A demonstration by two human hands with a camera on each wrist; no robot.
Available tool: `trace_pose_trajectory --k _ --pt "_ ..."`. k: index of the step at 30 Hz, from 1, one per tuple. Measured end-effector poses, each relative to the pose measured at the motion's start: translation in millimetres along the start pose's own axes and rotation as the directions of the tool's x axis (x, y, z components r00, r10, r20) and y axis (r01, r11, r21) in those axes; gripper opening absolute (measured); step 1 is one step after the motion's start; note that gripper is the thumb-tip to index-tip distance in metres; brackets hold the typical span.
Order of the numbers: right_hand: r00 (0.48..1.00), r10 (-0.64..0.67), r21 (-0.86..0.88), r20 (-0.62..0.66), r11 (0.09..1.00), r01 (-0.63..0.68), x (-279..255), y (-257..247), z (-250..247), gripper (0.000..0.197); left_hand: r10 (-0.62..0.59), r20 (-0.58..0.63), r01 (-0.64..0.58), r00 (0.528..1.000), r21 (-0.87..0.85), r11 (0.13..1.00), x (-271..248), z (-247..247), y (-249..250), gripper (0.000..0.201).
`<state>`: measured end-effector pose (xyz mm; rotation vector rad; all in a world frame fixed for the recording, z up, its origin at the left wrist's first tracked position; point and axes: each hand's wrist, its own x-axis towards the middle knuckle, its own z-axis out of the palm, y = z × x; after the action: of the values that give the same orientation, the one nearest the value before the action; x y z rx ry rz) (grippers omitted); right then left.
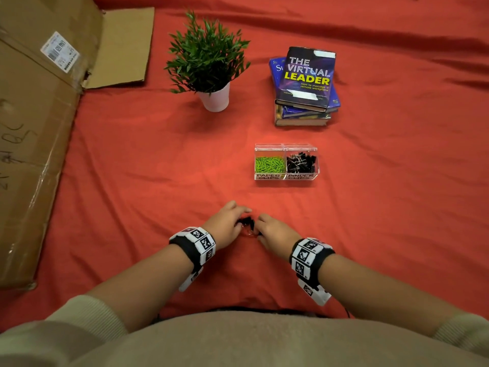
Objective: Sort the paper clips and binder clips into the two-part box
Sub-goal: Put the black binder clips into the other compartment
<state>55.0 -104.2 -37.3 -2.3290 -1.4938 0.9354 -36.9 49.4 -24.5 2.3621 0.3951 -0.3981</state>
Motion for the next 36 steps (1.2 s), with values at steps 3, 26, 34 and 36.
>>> trace_pose_trajectory --k 3,26,34,36 --pt "0.998 0.018 0.122 -0.058 0.993 -0.011 -1.2 6.2 -1.5 0.020 0.036 0.060 -0.041 0.998 0.096 0.994 6.2 3.7 6.4 0.044" --pt "0.996 0.052 0.244 0.079 0.967 -0.070 30.5 4.7 -21.5 0.040 -0.022 0.072 0.017 0.997 0.060 0.998 -3.1 2.4 -13.8 0.024" --pt "0.996 0.086 0.184 -0.012 0.979 -0.083 20.2 4.8 -11.9 0.028 -0.058 0.095 0.053 0.994 0.057 0.997 -3.3 1.4 -6.2 0.021" --pt "0.990 0.131 0.238 -0.055 0.964 -0.114 18.1 6.3 -12.9 0.025 -0.046 0.091 0.042 0.995 0.043 0.998 -1.6 -0.7 -4.1 0.020"
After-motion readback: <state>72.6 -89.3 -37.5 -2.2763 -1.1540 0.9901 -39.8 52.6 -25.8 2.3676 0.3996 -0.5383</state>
